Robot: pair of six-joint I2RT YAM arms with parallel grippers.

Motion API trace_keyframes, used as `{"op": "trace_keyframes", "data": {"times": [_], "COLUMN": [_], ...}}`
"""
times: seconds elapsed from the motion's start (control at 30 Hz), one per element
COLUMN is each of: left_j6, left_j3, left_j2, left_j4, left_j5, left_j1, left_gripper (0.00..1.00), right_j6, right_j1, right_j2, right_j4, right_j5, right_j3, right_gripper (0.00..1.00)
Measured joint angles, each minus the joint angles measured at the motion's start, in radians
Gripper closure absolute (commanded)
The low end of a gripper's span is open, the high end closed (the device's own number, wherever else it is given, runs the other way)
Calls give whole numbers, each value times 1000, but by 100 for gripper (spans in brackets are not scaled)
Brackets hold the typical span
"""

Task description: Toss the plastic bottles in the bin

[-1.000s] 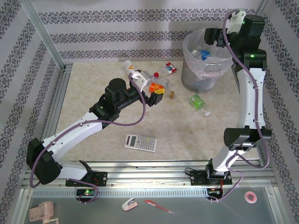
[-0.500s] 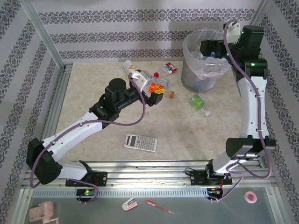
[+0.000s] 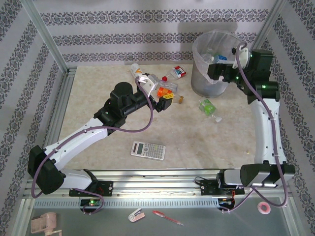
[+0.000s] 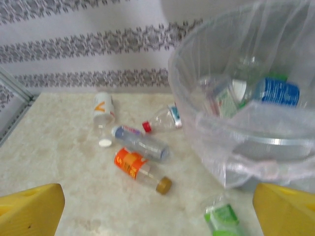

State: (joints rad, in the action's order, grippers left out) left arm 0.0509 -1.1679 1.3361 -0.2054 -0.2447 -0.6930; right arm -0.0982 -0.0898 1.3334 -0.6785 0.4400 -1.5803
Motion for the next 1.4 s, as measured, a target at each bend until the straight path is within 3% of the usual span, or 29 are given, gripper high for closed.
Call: {"op": "trace_keyframes", "data": {"times": [0.4,0.8,1.4], "left_j6": [0,1,8], "left_j3": [-1,-1,-1], "left_j2": [0,0,-1], "left_j4": [0,0,0], "left_j5": [-13,-16,-35], "left_j1": [0,0,0], "left_gripper": [0,0,0], "right_j6": [-51,-86,-2], "right_j1": [-30,-102,-150], "right_j2": [-108,-113,80], "right_j4": [-7,-5,16], "right_j5": [-20,-65,-68], "right_j3": [252,421,525], "right_gripper": [2,3,12]}}
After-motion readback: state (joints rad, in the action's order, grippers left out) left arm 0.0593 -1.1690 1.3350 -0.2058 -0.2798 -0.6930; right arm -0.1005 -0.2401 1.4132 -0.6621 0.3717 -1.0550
